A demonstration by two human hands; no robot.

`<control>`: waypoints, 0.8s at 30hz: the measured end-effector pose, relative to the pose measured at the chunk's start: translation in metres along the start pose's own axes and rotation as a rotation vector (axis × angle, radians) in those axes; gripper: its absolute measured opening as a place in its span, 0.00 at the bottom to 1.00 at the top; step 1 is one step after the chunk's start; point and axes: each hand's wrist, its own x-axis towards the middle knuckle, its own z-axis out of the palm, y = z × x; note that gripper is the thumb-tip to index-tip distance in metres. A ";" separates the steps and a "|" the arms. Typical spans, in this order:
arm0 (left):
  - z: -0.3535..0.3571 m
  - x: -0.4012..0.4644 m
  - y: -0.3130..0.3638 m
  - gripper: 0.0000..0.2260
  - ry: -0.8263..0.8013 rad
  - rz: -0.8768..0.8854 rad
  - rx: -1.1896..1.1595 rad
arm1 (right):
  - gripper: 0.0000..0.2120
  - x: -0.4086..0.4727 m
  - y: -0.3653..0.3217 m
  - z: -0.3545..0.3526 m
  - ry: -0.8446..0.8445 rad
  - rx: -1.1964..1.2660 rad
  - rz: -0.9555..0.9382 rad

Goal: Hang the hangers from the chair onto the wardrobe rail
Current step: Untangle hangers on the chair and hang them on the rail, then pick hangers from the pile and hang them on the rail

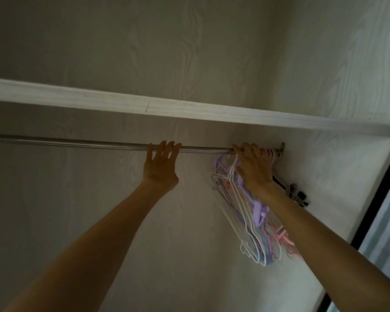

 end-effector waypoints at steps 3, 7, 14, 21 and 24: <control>-0.001 -0.001 -0.002 0.36 0.005 -0.007 -0.011 | 0.33 -0.003 0.002 -0.010 -0.050 0.019 0.041; -0.008 -0.020 0.006 0.35 0.122 0.005 -0.135 | 0.29 -0.032 0.001 -0.030 0.070 0.067 0.004; 0.006 -0.091 0.035 0.21 -0.074 0.164 -0.459 | 0.06 -0.150 -0.008 -0.054 0.087 0.280 0.034; 0.038 -0.207 0.113 0.11 -0.440 0.322 -0.605 | 0.09 -0.347 -0.004 -0.069 -0.127 0.304 0.318; 0.053 -0.254 0.151 0.10 -0.601 0.422 -0.674 | 0.09 -0.432 0.012 -0.072 -0.296 0.315 0.505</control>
